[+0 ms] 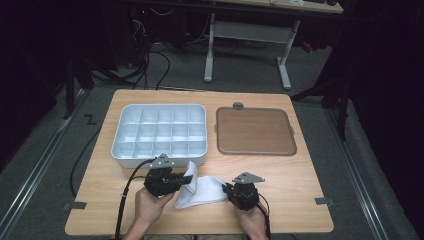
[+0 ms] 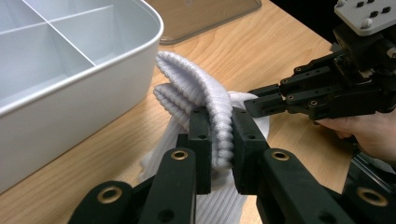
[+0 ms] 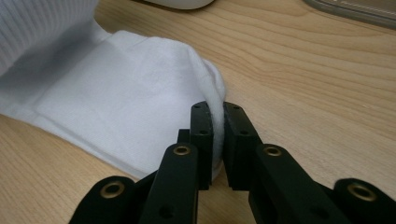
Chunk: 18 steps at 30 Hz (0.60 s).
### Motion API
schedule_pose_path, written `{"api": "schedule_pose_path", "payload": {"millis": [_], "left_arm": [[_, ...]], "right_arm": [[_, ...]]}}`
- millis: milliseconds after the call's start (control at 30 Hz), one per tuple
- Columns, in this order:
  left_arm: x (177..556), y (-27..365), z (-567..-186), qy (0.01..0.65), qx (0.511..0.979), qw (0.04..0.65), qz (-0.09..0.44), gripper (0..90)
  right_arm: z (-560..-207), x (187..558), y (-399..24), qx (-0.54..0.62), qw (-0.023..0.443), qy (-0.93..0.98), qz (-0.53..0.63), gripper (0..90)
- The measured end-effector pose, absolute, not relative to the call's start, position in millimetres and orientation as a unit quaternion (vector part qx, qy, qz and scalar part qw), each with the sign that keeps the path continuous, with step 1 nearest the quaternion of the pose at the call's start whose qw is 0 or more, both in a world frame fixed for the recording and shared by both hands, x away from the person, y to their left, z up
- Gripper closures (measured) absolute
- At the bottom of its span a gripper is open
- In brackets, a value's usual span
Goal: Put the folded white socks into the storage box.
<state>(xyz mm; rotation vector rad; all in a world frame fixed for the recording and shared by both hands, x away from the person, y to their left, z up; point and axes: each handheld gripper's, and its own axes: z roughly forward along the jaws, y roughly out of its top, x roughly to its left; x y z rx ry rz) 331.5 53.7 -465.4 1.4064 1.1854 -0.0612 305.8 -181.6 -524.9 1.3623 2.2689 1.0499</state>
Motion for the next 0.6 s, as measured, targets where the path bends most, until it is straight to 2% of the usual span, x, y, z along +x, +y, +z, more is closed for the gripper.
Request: {"api": "schedule_pose_path", "payload": {"millis": [600], "left_arm": [[328.7,29.3,-479.3,0.500,0.646,0.576,-0.021,80.4]], "right_arm": [[-526.5,304.9,-171.3,0.476,0.141,0.786,0.369,83.7]]}}
